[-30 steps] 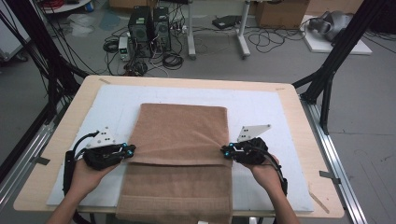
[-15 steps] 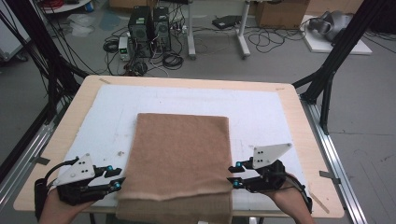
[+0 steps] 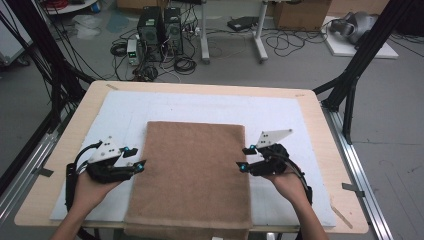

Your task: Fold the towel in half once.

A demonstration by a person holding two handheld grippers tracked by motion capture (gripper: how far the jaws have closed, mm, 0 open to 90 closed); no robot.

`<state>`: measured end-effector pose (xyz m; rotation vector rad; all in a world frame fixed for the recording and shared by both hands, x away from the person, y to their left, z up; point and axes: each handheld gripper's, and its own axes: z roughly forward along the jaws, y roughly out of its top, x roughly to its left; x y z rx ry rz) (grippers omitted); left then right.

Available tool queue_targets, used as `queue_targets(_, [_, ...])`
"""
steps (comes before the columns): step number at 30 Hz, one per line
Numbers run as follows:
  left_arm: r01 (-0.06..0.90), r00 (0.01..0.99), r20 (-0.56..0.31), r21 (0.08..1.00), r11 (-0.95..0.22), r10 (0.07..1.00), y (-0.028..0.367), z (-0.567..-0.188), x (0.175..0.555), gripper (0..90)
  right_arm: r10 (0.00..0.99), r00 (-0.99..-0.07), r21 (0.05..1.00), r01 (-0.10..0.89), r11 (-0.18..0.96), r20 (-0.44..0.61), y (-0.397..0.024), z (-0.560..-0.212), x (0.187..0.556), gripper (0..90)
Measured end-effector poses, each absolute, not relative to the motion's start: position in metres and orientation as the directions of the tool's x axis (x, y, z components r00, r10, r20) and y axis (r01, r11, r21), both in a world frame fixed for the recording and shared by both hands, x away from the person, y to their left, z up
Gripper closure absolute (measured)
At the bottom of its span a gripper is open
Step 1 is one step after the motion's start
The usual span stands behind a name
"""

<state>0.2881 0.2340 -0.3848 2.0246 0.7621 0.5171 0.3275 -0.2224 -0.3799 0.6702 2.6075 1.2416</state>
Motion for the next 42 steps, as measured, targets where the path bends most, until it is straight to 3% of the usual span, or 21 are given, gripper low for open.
queue_targets(7, [0.436,0.666,0.027,0.797,-0.418,0.746,0.231,-0.407,0.329,48.4,0.573,-0.816,0.715,0.443,0.541,0.073,-0.223,-0.404,0.371,37.9])
queue_targets(17, [0.581,0.645,-0.063,0.689,-0.435,0.762,0.23,-0.438,0.35,44.3,0.624,-0.776,0.643,0.522,0.56,0.087,-0.221,-0.437,0.377,35.5])
queue_targets(20, [0.584,0.64,-0.073,0.693,-0.423,0.765,0.231,-0.438,0.35,48.2,0.632,-0.771,0.657,0.515,0.551,0.074,-0.22,-0.439,0.374,43.9])
queue_targets(25, [0.588,0.651,-0.104,0.695,-0.413,0.752,0.233,-0.437,0.352,64.1,0.61,-0.784,0.671,0.512,0.537,0.11,-0.218,-0.439,0.374,65.1])
queue_targets(26, [0.588,0.659,-0.119,0.697,-0.41,0.743,0.232,-0.438,0.353,72.8,0.599,-0.789,0.673,0.517,0.529,0.136,-0.218,-0.44,0.375,72.4])
queue_targets(27, [0.585,0.662,-0.113,0.695,-0.417,0.741,0.231,-0.437,0.353,75.5,0.584,-0.796,0.674,0.519,0.525,0.158,-0.219,-0.44,0.376,78.3])
queue_targets(31, [0.558,0.663,-0.059,0.703,-0.441,0.746,0.228,-0.434,0.354,79.9,0.56,-0.82,0.676,0.479,0.56,0.117,-0.217,-0.437,0.378,81.4])
queue_targets(42, [0.482,0.573,0.009,0.805,-0.346,0.819,0.215,-0.388,0.397,80.5,0.655,-0.755,0.737,0.455,0.499,0.022,-0.225,-0.389,0.418,81.3])
